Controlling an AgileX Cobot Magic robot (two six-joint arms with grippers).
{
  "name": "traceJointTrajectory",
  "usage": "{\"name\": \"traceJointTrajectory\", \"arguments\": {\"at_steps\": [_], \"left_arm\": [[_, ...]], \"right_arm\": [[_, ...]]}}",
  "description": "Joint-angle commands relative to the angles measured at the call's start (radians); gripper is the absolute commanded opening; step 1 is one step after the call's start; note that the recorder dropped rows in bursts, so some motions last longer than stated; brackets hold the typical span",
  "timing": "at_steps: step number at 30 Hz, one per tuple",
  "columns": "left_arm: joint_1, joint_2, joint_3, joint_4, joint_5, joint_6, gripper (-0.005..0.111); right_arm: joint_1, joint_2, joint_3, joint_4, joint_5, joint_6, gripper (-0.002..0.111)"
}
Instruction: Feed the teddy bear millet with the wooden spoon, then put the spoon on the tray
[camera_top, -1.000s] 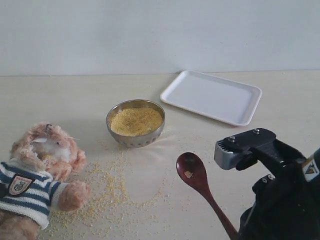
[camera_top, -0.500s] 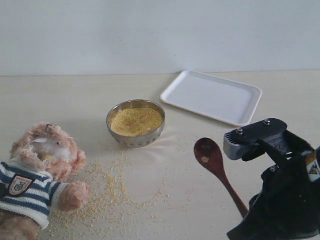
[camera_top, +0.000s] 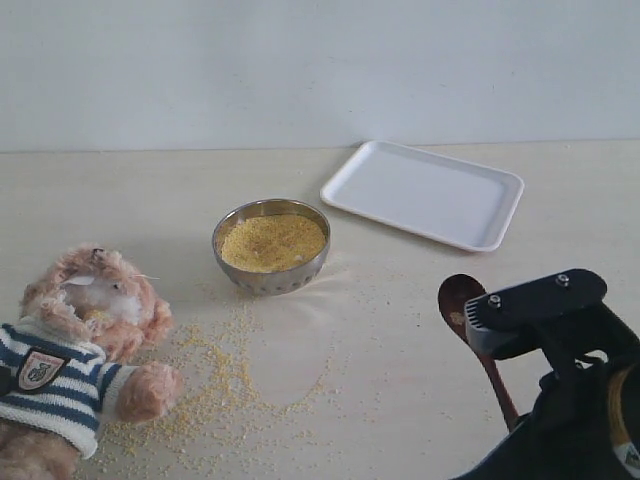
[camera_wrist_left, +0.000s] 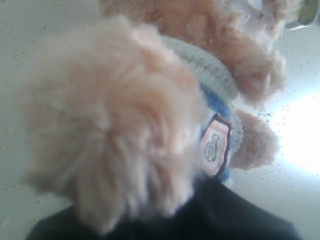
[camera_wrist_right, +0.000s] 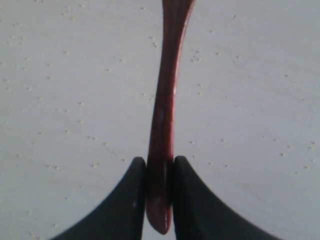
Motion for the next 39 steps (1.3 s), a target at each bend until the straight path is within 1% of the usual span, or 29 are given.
{"name": "traceJointTrajectory", "arguments": {"at_steps": [1, 5, 9, 11, 15, 18, 20, 22, 27, 36, 39], "left_arm": [[0.003, -0.003, 0.004, -0.014, 0.011, 0.005, 0.005], [0.003, -0.003, 0.004, -0.014, 0.011, 0.005, 0.005], [0.003, -0.003, 0.004, -0.014, 0.011, 0.005, 0.005], [0.003, -0.003, 0.004, -0.014, 0.011, 0.005, 0.005], [0.003, -0.003, 0.004, -0.014, 0.011, 0.005, 0.005], [0.003, -0.003, 0.004, -0.014, 0.011, 0.005, 0.005], [0.003, -0.003, 0.004, -0.014, 0.011, 0.005, 0.005], [0.003, -0.003, 0.004, -0.014, 0.011, 0.005, 0.005], [0.003, -0.003, 0.004, -0.014, 0.011, 0.005, 0.005], [0.003, -0.003, 0.004, -0.014, 0.011, 0.005, 0.005], [0.003, -0.003, 0.004, -0.014, 0.011, 0.005, 0.005]], "right_arm": [[0.092, -0.008, 0.019, -0.169, -0.039, 0.285, 0.003], [0.161, -0.022, 0.019, -0.259, -0.056, 0.419, 0.003], [0.165, -0.022, 0.019, -0.266, -0.049, 0.445, 0.003], [0.164, -0.022, 0.019, -0.241, -0.051, 0.42, 0.003], [0.163, -0.022, 0.019, -0.161, -0.033, 0.263, 0.003], [0.163, -0.022, 0.019, -0.155, -0.035, 0.264, 0.003], [0.163, -0.022, 0.019, -0.191, -0.024, 0.322, 0.003], [0.166, -0.022, 0.019, -0.266, -0.006, 0.435, 0.003], [0.166, -0.022, 0.019, -0.331, -0.074, 0.546, 0.003], [0.164, -0.022, 0.019, -0.288, -0.038, 0.505, 0.003], [0.164, -0.022, 0.019, -0.23, -0.046, 0.397, 0.003]]}}
